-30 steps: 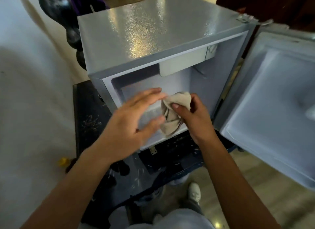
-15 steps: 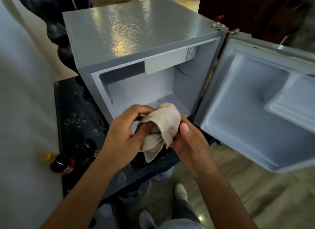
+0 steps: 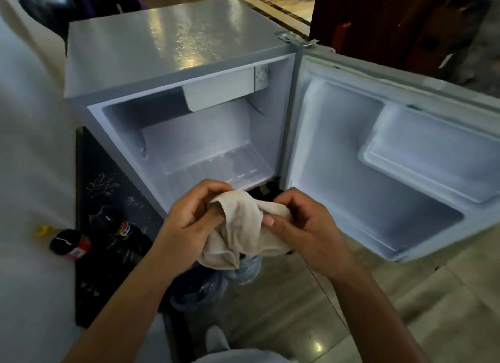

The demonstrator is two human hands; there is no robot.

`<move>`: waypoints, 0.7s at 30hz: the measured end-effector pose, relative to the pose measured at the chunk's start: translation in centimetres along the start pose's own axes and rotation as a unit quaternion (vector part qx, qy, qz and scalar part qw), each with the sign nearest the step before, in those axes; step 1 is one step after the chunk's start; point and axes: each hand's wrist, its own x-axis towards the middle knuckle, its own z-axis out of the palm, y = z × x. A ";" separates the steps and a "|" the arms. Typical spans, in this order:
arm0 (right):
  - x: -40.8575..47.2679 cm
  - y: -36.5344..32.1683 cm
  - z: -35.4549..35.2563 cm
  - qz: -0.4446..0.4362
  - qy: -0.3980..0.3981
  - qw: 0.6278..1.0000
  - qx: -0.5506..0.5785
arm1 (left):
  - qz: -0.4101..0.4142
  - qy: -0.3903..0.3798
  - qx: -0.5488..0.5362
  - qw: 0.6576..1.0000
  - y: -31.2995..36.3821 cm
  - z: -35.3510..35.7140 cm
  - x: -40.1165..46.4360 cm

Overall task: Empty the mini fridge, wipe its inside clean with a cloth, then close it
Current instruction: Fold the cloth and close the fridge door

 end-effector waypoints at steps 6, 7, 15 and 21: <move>-3.2 -1.0 -5.4 -0.046 0.018 0.996 -0.077 | -0.095 -0.101 -0.155 0.978 -0.6 5.3 -1.5; -3.5 -1.1 -6.0 -0.051 0.018 0.994 -0.093 | -0.102 -0.110 -0.168 0.974 -0.7 6.0 -1.9; -7.3 -0.7 -11.2 -0.042 -0.020 0.991 -0.129 | -0.043 0.006 0.013 0.999 1.7 12.5 -4.0; -8.7 -1.3 -15.4 -0.091 0.038 0.950 -0.297 | 0.019 0.028 0.078 0.996 4.3 15.0 -3.3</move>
